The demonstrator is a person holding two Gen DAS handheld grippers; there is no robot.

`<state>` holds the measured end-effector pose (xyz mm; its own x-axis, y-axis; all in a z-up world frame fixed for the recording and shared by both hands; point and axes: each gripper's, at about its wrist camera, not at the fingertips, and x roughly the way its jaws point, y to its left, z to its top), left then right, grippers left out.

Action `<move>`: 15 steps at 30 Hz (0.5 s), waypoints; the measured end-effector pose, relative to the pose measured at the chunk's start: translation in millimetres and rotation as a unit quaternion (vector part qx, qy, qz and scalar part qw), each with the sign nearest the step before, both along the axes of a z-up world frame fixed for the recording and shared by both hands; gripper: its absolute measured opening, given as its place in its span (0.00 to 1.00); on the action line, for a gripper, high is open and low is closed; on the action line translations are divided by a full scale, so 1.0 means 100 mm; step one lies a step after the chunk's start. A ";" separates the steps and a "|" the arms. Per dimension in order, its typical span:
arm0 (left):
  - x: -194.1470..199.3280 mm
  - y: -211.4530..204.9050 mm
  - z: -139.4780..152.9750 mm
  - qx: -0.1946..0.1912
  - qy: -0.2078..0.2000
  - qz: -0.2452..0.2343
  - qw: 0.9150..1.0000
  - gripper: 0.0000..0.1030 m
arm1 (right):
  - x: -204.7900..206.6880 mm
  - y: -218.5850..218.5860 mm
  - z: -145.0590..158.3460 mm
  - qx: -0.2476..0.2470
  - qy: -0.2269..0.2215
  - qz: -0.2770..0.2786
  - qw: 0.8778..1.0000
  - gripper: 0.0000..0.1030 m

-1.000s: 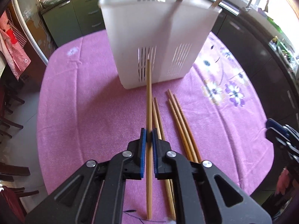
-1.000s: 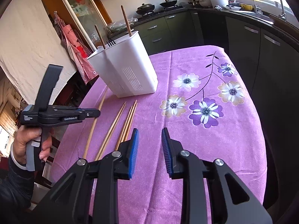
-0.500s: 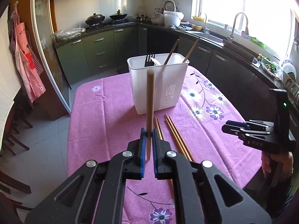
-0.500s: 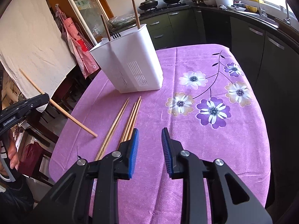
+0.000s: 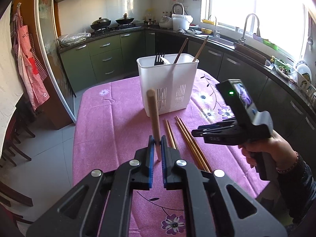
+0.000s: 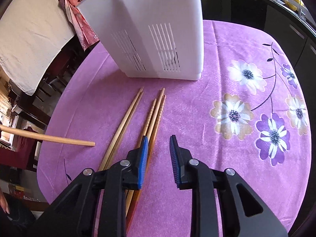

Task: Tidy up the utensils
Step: 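Lift the chopstick with the left tool while the right tool grasps another chopstick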

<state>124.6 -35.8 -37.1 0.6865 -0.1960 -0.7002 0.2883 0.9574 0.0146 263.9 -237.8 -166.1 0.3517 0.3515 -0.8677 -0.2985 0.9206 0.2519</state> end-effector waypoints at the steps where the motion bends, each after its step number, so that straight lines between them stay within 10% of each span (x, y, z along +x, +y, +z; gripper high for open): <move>1: 0.00 0.00 0.00 0.001 0.000 -0.001 1.000 0.07 | 0.03 0.02 -0.02 -0.003 0.004 0.000 1.000 0.20; 15: 0.00 -0.03 -0.02 0.001 -0.001 -0.004 1.000 0.07 | 0.06 0.21 -0.06 -0.065 0.007 0.008 0.998 0.18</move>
<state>124.8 -38.6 -38.7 0.6861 -0.2004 -0.6993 0.2968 0.9548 0.0176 270.3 -216.8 -172.4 0.3354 0.2414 -0.9106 -0.3100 0.9411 0.1354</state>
